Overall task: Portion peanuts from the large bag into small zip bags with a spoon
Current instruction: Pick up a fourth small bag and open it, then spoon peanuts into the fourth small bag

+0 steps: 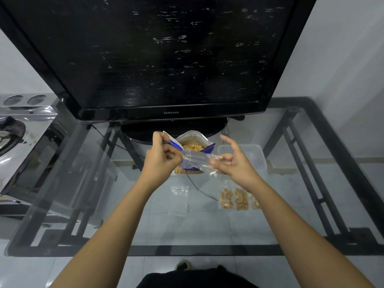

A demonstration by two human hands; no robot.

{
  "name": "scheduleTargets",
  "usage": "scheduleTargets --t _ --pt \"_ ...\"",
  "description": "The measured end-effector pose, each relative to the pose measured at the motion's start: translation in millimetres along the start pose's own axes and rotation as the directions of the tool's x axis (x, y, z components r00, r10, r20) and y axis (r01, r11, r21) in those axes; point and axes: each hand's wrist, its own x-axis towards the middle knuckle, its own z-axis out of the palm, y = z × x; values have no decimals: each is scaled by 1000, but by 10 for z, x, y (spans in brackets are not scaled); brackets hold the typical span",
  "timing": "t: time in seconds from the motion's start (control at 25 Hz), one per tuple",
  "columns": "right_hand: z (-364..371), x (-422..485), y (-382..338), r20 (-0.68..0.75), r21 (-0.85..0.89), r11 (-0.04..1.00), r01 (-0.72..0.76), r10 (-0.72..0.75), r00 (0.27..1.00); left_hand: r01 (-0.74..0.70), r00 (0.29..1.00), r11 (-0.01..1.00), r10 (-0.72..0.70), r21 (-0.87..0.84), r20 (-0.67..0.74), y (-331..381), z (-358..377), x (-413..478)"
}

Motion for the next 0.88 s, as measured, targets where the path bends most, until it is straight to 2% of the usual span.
scheduleTargets --t 0.2,0.36,0.48,0.6,0.68,0.76,0.8,0.88 --pt "-14 34 57 45 69 997 -21 18 999 28 1000 999 -28 -24 12 -45 9 32" --pt "-8 44 88 45 4 1000 18 -19 999 70 997 990 -65 -122 45 -71 -7 64" --pt "-34 88 84 81 -5 1000 -7 7 997 82 995 988 -75 -133 59 -92 2 93" --pt "-29 114 66 54 -168 986 26 -17 998 95 995 986 -91 -136 39 -110 14 98" --pt "28 94 27 -6 -431 893 130 -147 989 105 994 985 -104 -136 15 -115 24 92" --pt "157 78 -1 75 -651 704 285 -313 947 101 995 988 -102 -119 -4 -100 49 64" --pt "233 91 6 139 -700 623 350 -362 922 100 995 988 -101 -119 -8 -93 67 49" --pt "362 134 40 201 -737 535 413 -411 889 102 995 986 -104 -130 -6 -83 100 31"
